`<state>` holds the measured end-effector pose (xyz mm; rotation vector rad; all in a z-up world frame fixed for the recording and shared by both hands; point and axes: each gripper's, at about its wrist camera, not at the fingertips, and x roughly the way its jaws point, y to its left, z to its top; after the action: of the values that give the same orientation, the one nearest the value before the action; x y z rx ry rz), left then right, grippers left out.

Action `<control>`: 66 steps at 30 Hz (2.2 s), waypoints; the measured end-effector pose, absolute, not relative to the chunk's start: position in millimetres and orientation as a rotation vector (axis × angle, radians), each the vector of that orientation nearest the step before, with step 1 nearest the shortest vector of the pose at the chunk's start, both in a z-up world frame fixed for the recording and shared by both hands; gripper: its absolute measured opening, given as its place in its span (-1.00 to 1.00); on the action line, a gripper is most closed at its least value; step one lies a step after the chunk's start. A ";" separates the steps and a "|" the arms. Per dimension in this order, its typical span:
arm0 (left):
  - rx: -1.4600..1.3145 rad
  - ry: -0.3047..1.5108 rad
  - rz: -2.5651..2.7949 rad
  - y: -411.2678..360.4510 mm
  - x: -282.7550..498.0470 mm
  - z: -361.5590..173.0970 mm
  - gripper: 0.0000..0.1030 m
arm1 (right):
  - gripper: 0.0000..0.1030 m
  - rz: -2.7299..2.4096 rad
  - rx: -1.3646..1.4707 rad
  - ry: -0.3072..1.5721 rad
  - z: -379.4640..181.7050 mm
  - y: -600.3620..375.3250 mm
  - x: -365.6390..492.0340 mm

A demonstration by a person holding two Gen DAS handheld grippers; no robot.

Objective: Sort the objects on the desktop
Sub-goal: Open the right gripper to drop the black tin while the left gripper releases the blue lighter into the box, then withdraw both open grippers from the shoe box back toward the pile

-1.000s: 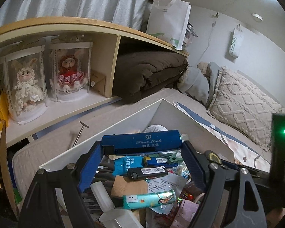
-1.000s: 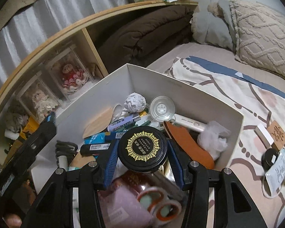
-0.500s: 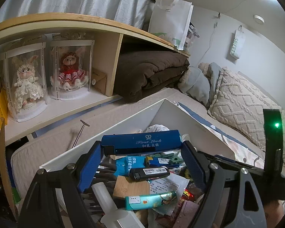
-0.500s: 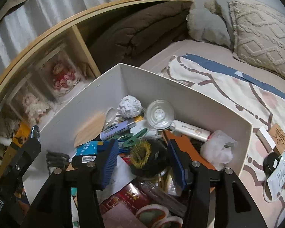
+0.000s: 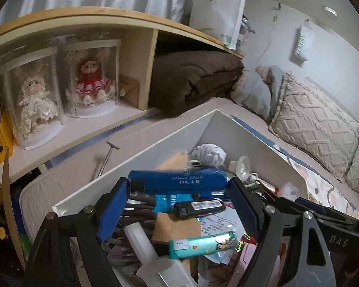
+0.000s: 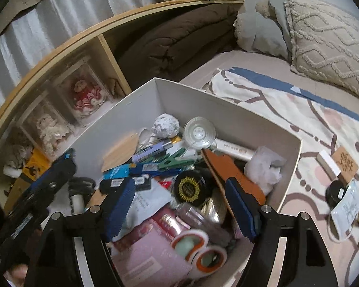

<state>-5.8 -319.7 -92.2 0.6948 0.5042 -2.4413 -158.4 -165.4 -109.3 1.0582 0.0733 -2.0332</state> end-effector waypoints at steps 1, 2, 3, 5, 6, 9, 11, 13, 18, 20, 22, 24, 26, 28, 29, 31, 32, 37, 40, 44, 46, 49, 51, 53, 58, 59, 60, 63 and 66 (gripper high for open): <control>0.688 0.506 -2.448 -318.4 -5.3 -91.0 0.93 | 0.50 -2.033 1.055 0.074 -109.3 -163.8 -156.4; 0.677 0.504 -2.447 -317.0 -4.2 -89.4 0.97 | 0.50 -2.034 1.051 0.077 -109.4 -162.4 -154.3; 0.658 0.496 -2.446 -315.4 -2.4 -87.3 0.98 | 0.50 -2.037 1.046 0.083 -109.3 -161.2 -152.5; 0.645 0.490 -2.442 -314.4 -0.3 -85.0 0.98 | 0.50 -2.050 1.033 0.098 -109.2 -158.5 -148.9; 0.644 0.493 -2.441 -315.2 0.2 -84.4 0.98 | 0.50 -2.052 1.028 0.105 -109.4 -156.9 -147.4; 0.643 0.503 -2.431 -317.3 1.9 -84.2 0.98 | 0.50 -2.058 1.020 0.115 -110.9 -150.9 -145.3; 0.643 0.498 -2.424 -317.7 2.4 -84.0 0.98 | 0.50 -2.061 1.024 0.104 -112.7 -146.8 -146.0; 0.642 0.496 -2.423 -317.3 2.8 -83.5 0.98 | 0.50 -2.061 1.029 0.092 -114.1 -143.8 -147.7; 0.641 0.482 -2.435 -314.0 1.1 -82.5 0.98 | 0.50 -2.062 1.018 0.075 -115.0 -138.0 -150.1; 0.649 0.472 -2.436 -312.3 -0.3 -82.8 0.98 | 0.50 -2.059 0.999 0.074 -114.6 -136.4 -149.5; 0.654 0.464 -2.433 -310.8 -1.7 -82.3 0.98 | 0.51 -2.071 0.977 0.084 -113.8 -134.8 -148.9; 0.655 0.458 -2.434 -309.4 -2.2 -82.0 0.98 | 0.69 -2.073 0.960 0.085 -113.3 -133.3 -148.1; 0.659 0.450 -2.438 -307.3 -3.0 -81.6 0.98 | 0.94 -2.073 0.942 0.078 -112.7 -132.0 -147.3; 0.660 0.442 -2.441 -305.1 -3.9 -81.3 0.98 | 0.94 -2.084 0.917 0.081 -111.3 -130.6 -145.9; 0.662 0.437 -2.441 -304.2 -4.4 -81.2 0.98 | 0.96 -2.096 0.903 0.085 -110.7 -129.7 -145.3; 0.665 0.430 -2.440 -302.9 -5.0 -81.3 0.98 | 1.00 -2.124 0.870 0.091 -109.3 -127.6 -144.1; 0.667 0.424 -2.438 -302.6 -5.4 -81.3 0.98 | 1.00 -2.132 0.860 0.094 -108.7 -126.8 -143.8; 0.671 0.397 -2.410 -302.1 -7.0 -82.1 1.00 | 1.00 -2.125 0.878 0.102 -111.4 -124.1 -145.3; 0.666 0.360 -2.389 -300.3 -7.7 -82.1 1.00 | 1.00 -2.148 0.858 0.110 -112.2 -119.1 -143.6; 0.665 0.333 -2.382 -297.4 -9.0 -82.1 1.00 | 1.00 -2.180 0.839 0.070 -111.7 -108.0 -145.6; 0.665 0.332 -2.387 -296.3 -9.4 -82.0 1.00 | 1.00 -2.219 0.808 0.064 -109.4 -101.2 -145.8; 0.665 0.322 -2.388 -294.3 -10.7 -81.6 1.00 | 1.00 -2.246 0.793 0.070 -107.4 -93.5 -147.5; 0.666 0.318 -2.390 -292.4 -12.0 -81.4 1.00 | 1.00 -2.256 0.789 0.059 -106.4 -87.3 -149.8; 0.666 0.317 -2.390 -289.9 -13.4 -80.9 1.00 | 1.00 -2.269 0.785 0.048 -105.6 -80.3 -152.3; 0.671 0.299 -2.395 -283.6 -16.7 -80.3 1.00 | 1.00 -2.304 0.802 0.022 -106.9 -60.9 -161.9; 0.670 0.293 -2.395 -282.2 -17.2 -80.0 1.00 | 1.00 -2.310 0.805 0.019 -107.4 -57.7 -163.1; 0.669 0.290 -2.397 -280.7 -17.8 -79.6 1.00 | 1.00 -2.318 0.808 0.015 -107.9 -53.4 -164.7; 0.665 0.288 -2.403 -277.5 -19.2 -77.8 1.00 | 1.00 -2.342 0.817 0.009 -109.1 -39.2 -169.0; 0.656 0.285 -2.415 -273.3 -19.9 -75.6 1.00 | 1.00 -2.376 0.823 0.000 -109.9 -21.7 -174.1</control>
<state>-19.9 -273.3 -75.6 0.6563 0.2850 -2.4148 -174.1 -21.7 -109.9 0.8228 0.0000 -2.3763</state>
